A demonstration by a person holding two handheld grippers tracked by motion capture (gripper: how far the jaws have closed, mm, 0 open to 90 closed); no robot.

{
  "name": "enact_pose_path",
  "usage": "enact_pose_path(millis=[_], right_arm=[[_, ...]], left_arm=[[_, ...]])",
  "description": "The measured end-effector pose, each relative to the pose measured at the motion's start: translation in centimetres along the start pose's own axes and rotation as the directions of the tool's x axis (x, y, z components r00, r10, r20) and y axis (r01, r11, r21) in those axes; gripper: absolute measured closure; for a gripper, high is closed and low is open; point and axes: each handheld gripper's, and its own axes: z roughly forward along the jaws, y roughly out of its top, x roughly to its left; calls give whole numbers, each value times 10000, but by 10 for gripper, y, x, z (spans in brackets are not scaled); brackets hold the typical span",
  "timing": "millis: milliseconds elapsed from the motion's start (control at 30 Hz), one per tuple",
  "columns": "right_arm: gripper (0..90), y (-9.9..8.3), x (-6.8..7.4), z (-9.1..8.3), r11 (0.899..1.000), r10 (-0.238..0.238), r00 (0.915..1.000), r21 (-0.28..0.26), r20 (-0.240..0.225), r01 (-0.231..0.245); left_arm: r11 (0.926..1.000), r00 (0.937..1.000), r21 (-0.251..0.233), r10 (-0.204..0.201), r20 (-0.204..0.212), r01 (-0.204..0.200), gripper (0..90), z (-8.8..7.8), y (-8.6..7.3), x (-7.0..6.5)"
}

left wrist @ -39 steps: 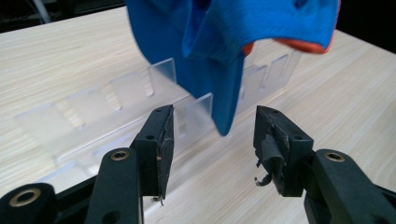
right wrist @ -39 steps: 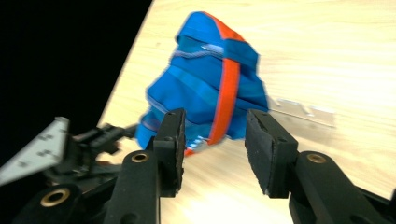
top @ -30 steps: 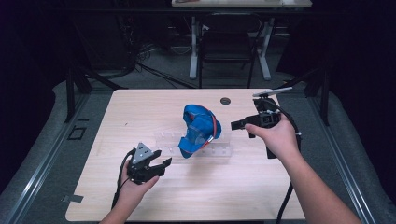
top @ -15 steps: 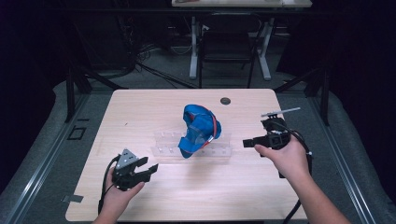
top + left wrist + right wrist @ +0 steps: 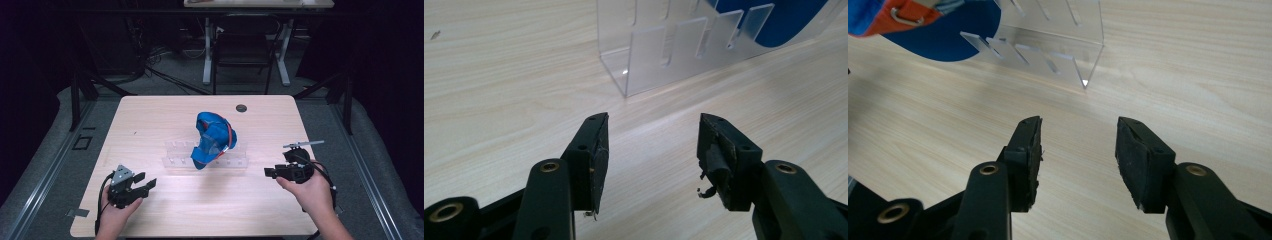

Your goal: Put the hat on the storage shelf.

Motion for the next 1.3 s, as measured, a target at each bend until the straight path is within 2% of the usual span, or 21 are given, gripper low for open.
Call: enact_pose_path(millis=[167, 233, 367, 533, 600, 667, 733, 833, 1000, 1100, 1167, 1300], right_arm=[[517, -16, -2, 8, 9986, 73, 10000, -525, 15, -72], [517, -22, -2, 11, 9979, -4, 9997, -646, 262, 21], [512, -34, -7, 19, 9976, 120, 9994, -680, 331, -97], [508, -46, -10, 28, 9958, 194, 9989, -903, 436, -154], [509, -51, -12, 31, 9935, 223, 9989, -1129, 417, -175], [509, -57, -14, 33, 9854, 88, 9990, -1701, 442, -11], [509, -62, -15, 36, 9819, 115, 9983, -1896, 564, -6], [509, -66, -19, 43, 9863, 167, 9982, -1649, 581, -69], [509, -72, -22, 51, 9819, 52, 9953, -1891, 971, 133], [498, -77, -25, 55, 9765, -378, 9943, -2074, 994, 578], [498, -79, -27, 57, 9740, -500, 9933, -2148, 1038, 715], [495, -84, -32, 58, 9701, -208, 9954, -2387, 938, 427]], left_arm=[[10000, 9999, 70, 6, -106, -6, 472, 1, -3, 4], [9999, 10000, 133, 26, -85, -25, 472, 1, -3, 5], [9999, 9999, 96, -70, -150, 71, 470, 3, -6, 6], [10000, 9999, 85, 7, -159, -5, 457, 5, -8, 6], [9999, 9999, 148, 18, -128, -16, 458, 6, -8, 5], [9997, 9998, 254, 34, -172, -29, 458, 7, -8, 5], [9996, 9999, 282, 76, -149, -72, 458, 7, -9, 4], [9998, 9999, 211, 31, -141, -28, 458, 9, -10, 2], [9997, 9999, 186, 144, -94, -142, 457, 10, -10, 0], [9995, 9998, 249, 173, -12, -172, 458, 12, -10, -2], [9992, 9998, 335, 216, 29, -217, 458, 13, -10, -3], [9994, 9998, 287, 180, 109, -183, 458, 14, -10, -5]])
